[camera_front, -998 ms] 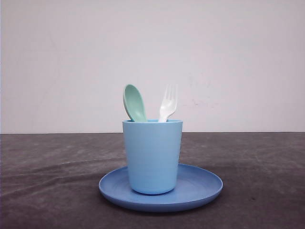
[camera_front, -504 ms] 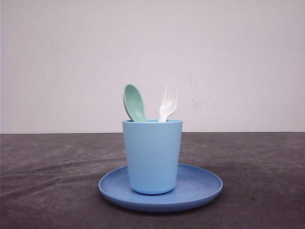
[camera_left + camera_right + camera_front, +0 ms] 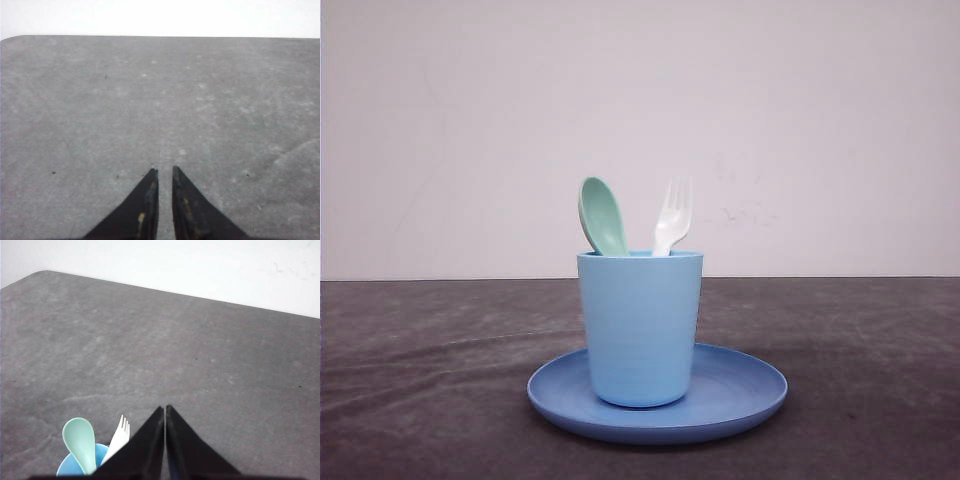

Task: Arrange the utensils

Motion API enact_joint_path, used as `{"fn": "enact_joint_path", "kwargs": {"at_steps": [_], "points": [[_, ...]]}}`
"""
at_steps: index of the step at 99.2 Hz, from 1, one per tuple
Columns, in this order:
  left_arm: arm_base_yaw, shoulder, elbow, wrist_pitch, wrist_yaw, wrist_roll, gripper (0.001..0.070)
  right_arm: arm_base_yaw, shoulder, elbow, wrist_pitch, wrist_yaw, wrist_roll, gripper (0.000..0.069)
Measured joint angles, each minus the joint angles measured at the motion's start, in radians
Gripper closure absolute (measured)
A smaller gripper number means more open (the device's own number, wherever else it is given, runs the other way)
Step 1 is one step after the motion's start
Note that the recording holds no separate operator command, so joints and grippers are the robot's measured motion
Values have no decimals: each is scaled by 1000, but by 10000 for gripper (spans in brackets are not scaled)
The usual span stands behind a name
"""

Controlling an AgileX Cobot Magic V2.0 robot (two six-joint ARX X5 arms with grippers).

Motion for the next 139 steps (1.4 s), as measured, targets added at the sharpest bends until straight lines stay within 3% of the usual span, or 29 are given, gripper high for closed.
{"fn": "enact_joint_path", "kwargs": {"at_steps": [70, 86, 109, 139], "points": [[0, 0, 0, 2, 0, 0, 685, 0, 0, 0, 0, 0, 0, 687], [0, 0, -1, 2, 0, 0, 685, -30, -4, 0, 18, 4, -44, 687], [0, 0, -1, 2, 0, 0, 685, -293, -4, 0, 180, -60, -203, 687], [0, 0, -1, 2, 0, 0, 685, -776, -45, -39, 192, -314, -295, 687]]}}
